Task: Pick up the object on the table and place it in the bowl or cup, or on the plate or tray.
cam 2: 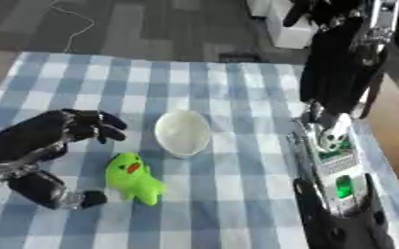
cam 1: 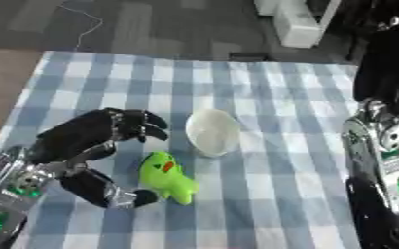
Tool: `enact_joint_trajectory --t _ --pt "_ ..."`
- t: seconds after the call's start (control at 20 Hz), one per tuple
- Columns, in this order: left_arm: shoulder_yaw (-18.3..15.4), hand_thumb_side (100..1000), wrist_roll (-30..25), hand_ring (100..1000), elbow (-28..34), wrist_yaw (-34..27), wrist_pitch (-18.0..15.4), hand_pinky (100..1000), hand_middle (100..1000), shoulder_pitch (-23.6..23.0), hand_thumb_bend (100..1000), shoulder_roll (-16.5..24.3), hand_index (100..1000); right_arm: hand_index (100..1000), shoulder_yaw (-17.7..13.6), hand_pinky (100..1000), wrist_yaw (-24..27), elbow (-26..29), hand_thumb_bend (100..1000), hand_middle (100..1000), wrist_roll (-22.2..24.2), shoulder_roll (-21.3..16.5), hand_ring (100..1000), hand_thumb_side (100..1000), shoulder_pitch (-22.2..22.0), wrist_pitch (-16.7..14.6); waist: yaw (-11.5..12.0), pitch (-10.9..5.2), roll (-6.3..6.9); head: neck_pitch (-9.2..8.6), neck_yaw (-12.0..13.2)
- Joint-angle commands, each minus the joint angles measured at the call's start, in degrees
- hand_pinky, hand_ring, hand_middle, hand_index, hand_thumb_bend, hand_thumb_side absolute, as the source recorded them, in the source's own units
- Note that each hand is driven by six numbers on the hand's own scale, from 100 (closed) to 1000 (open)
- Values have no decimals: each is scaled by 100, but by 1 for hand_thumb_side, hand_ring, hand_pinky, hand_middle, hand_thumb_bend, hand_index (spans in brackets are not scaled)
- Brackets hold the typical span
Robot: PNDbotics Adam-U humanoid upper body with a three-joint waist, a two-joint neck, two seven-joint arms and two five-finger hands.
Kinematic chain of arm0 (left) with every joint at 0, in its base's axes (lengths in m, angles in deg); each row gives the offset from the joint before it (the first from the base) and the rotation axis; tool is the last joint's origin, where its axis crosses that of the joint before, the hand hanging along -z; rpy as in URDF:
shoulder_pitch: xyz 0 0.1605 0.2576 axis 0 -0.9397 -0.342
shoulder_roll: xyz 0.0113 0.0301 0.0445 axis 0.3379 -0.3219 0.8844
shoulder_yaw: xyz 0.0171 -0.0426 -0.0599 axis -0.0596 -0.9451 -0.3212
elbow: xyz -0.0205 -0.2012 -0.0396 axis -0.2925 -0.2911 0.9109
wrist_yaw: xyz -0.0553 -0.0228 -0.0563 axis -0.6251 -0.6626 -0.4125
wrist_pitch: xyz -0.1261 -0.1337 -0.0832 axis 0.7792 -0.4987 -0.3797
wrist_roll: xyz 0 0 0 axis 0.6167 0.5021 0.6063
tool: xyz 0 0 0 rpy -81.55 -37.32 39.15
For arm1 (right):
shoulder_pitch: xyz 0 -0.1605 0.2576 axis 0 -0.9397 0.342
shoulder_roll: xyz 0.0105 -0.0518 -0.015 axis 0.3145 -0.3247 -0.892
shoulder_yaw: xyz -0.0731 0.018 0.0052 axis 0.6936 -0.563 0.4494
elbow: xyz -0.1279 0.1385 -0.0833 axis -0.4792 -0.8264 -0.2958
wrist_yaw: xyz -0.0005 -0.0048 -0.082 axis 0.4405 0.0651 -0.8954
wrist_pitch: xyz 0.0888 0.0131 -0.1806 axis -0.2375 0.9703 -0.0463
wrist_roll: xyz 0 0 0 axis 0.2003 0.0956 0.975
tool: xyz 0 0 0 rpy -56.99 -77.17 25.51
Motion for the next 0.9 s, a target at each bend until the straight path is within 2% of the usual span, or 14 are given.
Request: enact_joint_trajectory --t 0.05,0.15,0.25,0.9 --pt "113 880 -108 654 -5 138 -83 671 796 174 478 157 824 797 8 296 23 30 100 632 30 -16 450 852 62 -11 -21 -57 52 -74 39" --pt "184 882 -157 725 -38 179 -120 736 815 233 471 153 826 797 11 296 29 28 100 632 34 -16 450 852 61 -12 -23 -53 50 -85 41" --pt "268 884 -228 749 -63 227 -169 760 825 282 468 140 829 797 15 296 34 26 100 632 37 -11 450 852 61 -12 -31 -49 47 -100 40" --pt "428 881 -465 738 -241 224 -269 742 823 527 467 101 828 796 27 297 37 42 100 632 47 34 450 852 70 -15 -75 -50 45 -102 18"
